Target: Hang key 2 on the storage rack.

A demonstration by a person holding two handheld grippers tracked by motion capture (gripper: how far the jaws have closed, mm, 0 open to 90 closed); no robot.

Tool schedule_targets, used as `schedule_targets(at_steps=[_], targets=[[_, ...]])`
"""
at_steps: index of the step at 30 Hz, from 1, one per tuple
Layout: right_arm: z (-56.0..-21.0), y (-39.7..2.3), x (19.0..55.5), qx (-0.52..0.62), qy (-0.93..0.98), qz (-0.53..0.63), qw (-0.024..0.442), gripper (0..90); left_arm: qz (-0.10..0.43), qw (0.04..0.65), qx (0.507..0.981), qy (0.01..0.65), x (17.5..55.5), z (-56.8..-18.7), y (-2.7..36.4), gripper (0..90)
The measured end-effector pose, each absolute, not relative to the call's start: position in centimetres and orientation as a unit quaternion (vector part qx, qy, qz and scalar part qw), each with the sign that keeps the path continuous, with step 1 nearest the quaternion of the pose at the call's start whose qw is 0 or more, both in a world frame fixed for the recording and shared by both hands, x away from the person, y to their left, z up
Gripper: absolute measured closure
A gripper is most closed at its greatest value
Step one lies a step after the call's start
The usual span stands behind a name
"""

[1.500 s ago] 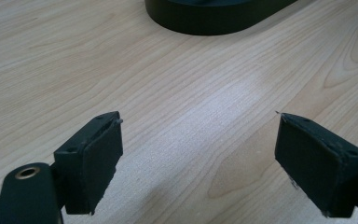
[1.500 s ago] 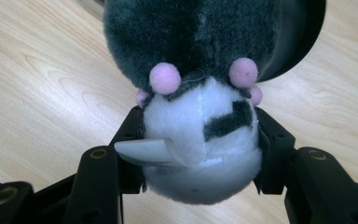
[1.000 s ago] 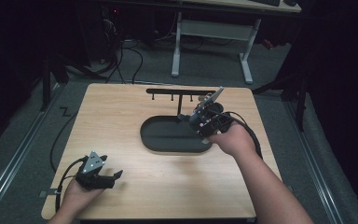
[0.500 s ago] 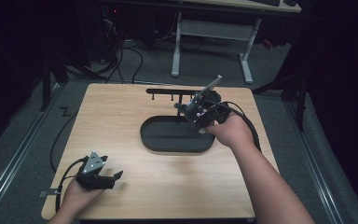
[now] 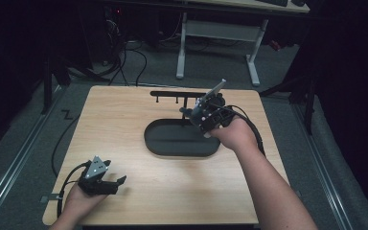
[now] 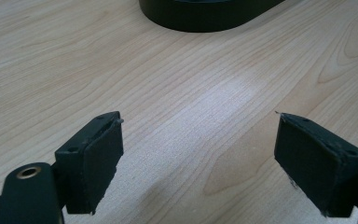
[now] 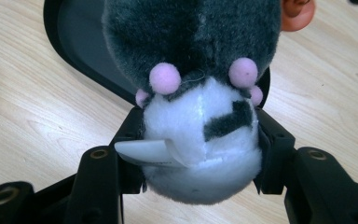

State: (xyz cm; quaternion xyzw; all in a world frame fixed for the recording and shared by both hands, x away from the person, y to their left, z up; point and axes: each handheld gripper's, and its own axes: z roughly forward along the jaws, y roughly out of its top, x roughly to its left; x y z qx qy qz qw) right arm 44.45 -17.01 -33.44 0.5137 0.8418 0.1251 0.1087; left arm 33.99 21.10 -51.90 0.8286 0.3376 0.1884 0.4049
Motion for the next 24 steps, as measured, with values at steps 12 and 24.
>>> schedule_targets(at_steps=[12,24], targets=[[-33.0,-16.2,44.4,0.500,0.847,0.138,0.115,47.8,0.187,0.403,0.831,0.336,34.0,-51.9,21.1,15.8],[-35.1,-16.6,44.8,0.519,0.838,0.137,0.098,47.7,0.182,0.399,0.834,0.335,34.0,-51.9,21.1,15.9]])
